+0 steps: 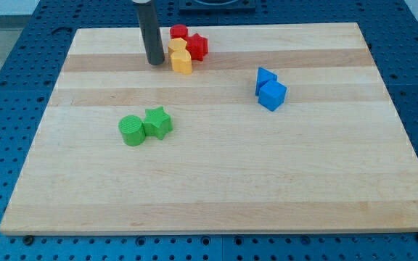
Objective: Slide the yellow hexagon and yellow heart towards center left
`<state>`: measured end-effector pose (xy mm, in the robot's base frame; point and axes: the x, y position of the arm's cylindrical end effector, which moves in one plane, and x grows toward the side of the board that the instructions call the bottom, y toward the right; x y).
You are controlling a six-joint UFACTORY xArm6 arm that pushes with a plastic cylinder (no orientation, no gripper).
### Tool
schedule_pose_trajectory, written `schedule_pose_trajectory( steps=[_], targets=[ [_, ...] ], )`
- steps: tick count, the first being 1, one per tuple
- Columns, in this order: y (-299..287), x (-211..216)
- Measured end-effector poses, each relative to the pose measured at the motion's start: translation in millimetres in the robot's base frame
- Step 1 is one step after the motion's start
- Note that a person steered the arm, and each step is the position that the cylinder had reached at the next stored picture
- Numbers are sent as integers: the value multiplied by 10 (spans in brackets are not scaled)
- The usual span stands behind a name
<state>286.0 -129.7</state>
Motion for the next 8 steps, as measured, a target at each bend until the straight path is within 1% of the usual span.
schedule_pose_trajectory(
  steps=[2,3,4,5,6,8],
  targets=[
    [-22,-414],
    [218,-430],
    [447,-342],
    [693,-80],
    [916,281],
    [967,354]
  ],
)
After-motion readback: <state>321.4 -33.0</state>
